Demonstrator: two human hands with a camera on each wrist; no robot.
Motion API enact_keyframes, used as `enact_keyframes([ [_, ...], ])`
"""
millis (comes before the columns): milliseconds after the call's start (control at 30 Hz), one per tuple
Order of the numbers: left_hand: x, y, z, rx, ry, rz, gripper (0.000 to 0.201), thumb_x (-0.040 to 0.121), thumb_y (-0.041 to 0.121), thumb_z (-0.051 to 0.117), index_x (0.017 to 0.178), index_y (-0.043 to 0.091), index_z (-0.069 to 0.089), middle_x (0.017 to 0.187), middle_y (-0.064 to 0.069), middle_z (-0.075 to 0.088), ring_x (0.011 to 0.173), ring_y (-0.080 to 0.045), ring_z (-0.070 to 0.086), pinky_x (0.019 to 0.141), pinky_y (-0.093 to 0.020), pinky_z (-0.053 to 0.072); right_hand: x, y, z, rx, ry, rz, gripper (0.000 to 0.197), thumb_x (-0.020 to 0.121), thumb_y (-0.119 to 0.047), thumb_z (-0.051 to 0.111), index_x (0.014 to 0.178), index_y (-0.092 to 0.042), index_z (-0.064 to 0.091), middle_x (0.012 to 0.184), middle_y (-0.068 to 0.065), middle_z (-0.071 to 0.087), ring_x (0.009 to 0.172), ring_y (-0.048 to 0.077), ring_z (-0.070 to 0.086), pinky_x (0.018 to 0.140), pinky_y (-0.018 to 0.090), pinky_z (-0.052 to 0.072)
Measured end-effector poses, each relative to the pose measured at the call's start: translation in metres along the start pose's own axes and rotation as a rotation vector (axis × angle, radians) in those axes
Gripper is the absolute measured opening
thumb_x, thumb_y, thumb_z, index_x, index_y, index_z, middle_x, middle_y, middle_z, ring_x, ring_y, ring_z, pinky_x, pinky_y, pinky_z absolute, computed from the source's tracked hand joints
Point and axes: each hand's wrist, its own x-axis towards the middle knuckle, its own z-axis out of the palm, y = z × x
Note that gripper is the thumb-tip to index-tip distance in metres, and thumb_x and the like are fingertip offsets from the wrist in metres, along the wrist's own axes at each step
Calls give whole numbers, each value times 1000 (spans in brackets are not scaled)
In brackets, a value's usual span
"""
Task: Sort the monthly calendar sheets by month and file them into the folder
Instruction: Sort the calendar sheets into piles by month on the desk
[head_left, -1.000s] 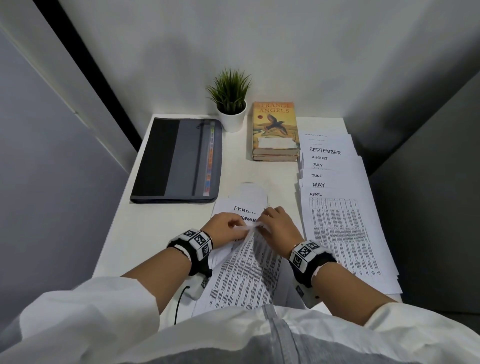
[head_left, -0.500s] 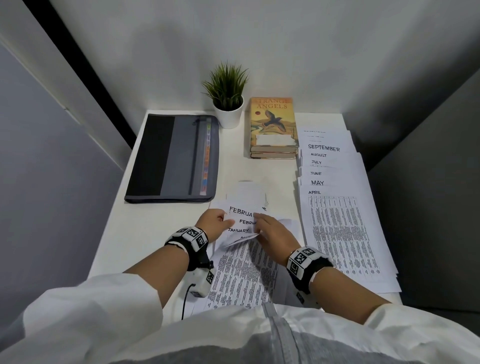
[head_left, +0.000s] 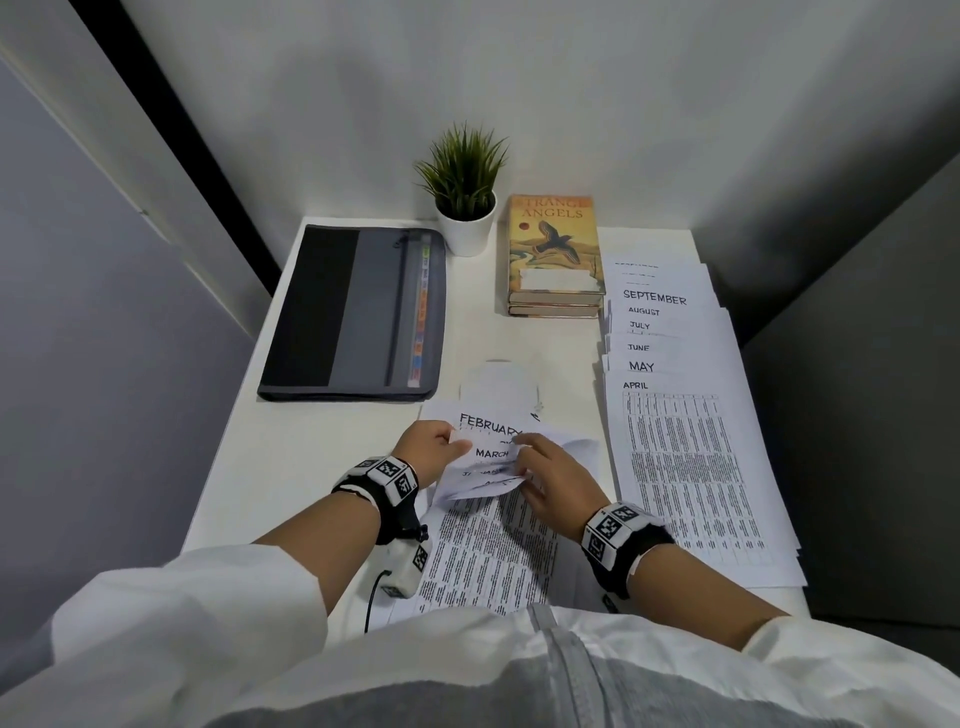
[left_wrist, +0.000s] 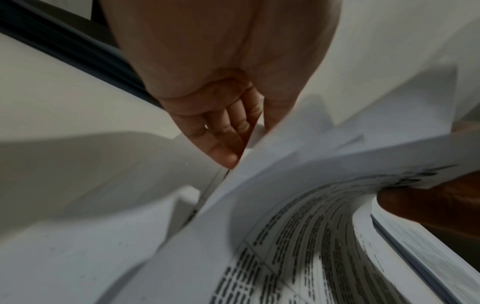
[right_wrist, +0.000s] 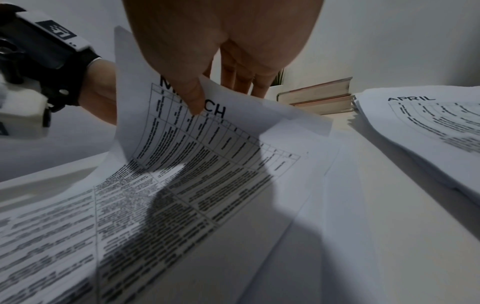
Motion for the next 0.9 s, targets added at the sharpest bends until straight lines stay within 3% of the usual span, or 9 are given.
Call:
enact_keyframes([
  [100, 1, -3, 2, -57, -16, 8, 31, 84, 22, 73, 86, -7, 61, 75, -11, 55, 71, -19, 49, 72, -31, 41, 1, 0, 0, -13, 1, 11, 11, 84, -9, 62, 93, -13, 56, 131, 4, 54, 116, 24, 50, 84, 37, 51],
  [167, 1, -2, 4, -34, 26, 23, 19, 81, 21, 76, 88, 9, 63, 78, -5, 55, 69, -19, 50, 73, -32, 45, 3, -1, 0, -28, -15, 21, 11, 85, -10, 60, 95, -13, 57, 117, 4, 58, 107, 25, 53, 79, 38, 51],
  [233, -1, 0, 4, -10, 59, 83, 24, 79, 18, 77, 93, 24, 59, 88, 1, 54, 69, -11, 51, 70, -27, 46, 3, -1, -1, -27, -26, 33, 12, 86, -11, 59, 98, -12, 58, 108, 3, 59, 97, 25, 55, 73, 40, 50],
  [333, -2, 1, 3, 128, 26, 220, 31, 78, 24, 78, 103, 34, 61, 110, 2, 49, 96, -8, 54, 88, -24, 41, 3, -1, -1, 1, -38, 53, 8, 88, -14, 58, 96, -14, 57, 100, 0, 58, 89, 23, 56, 70, 40, 49],
  [467, -3, 4, 5, 265, 38, 221, 14, 80, 27, 77, 92, 24, 71, 115, 4, 41, 115, -15, 43, 104, -31, 36, 4, -2, -4, 5, -15, 43, 7, 89, -15, 60, 94, -14, 55, 120, -3, 52, 80, 23, 59, 63, 36, 51],
  [567, -5, 9, 5, 316, 62, 200, 11, 80, 29, 76, 83, 20, 71, 109, 1, 43, 107, -15, 41, 95, -30, 37, 6, -3, -7, -2, -27, 9, 5, 91, -15, 59, 93, -12, 57, 113, -2, 54, 79, 23, 58, 61, 35, 50],
  [667, -10, 18, 3, 246, 6, 211, 17, 81, 25, 74, 71, 15, 65, 87, -3, 49, 77, -16, 48, 72, -27, 39, 13, -5, -13, -21, -99, 27, 4, 91, -15, 57, 92, -13, 60, 96, 1, 62, 84, 23, 59, 65, 31, 44],
  [833, -26, 34, -2, -120, 68, 287, 24, 88, 15, 65, 67, 13, 51, 64, 3, 46, 60, -11, 40, 59, -23, 33, 18, -9, -19, -53, -150, 15, 9, 91, -13, 57, 93, -14, 66, 97, 2, 67, 87, 22, 61, 72, 30, 46],
  [900, -31, 36, 1, -129, 93, 295, 26, 89, 16, 63, 67, 16, 49, 61, 5, 44, 57, -10, 39, 57, -22, 33, 19, -12, -21, -50, -144, 3, 9, 90, -14, 59, 94, -13, 67, 99, 3, 64, 89, 23, 61, 74, 32, 48],
])
